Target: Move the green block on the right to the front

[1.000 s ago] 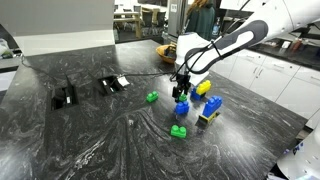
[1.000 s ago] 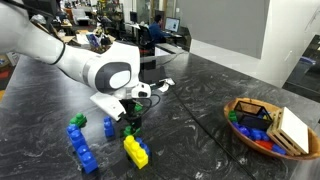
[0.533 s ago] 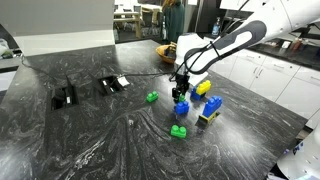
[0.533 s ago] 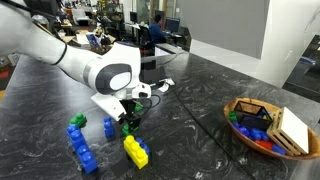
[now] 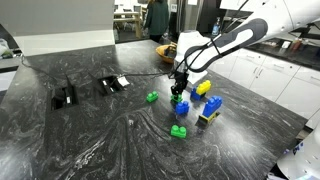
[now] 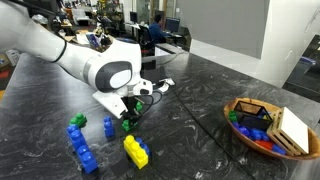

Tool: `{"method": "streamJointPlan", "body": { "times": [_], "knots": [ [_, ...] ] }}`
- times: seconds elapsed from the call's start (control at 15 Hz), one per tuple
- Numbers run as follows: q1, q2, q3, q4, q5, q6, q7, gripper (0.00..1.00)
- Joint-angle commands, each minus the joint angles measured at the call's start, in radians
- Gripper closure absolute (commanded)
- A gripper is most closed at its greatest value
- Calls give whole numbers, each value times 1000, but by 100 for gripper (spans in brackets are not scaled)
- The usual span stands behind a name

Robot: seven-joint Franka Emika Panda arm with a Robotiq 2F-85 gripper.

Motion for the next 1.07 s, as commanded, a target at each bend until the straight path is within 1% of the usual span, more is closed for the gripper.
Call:
{"method": "streamJointPlan", "body": {
  "times": [0.0, 0.27, 0.47, 0.73, 1.0],
  "knots": [
    [-16, -48, 6, -7, -2, 3, -54, 90],
    [-12, -133, 9, 18, -44, -14, -144, 90],
    [2, -174, 27, 61, -68, -29, -225, 90],
    [39, -171, 81, 104, -60, -31, -351, 90],
    [91, -158, 151, 104, -56, -34, -473, 90]
  ]
}}
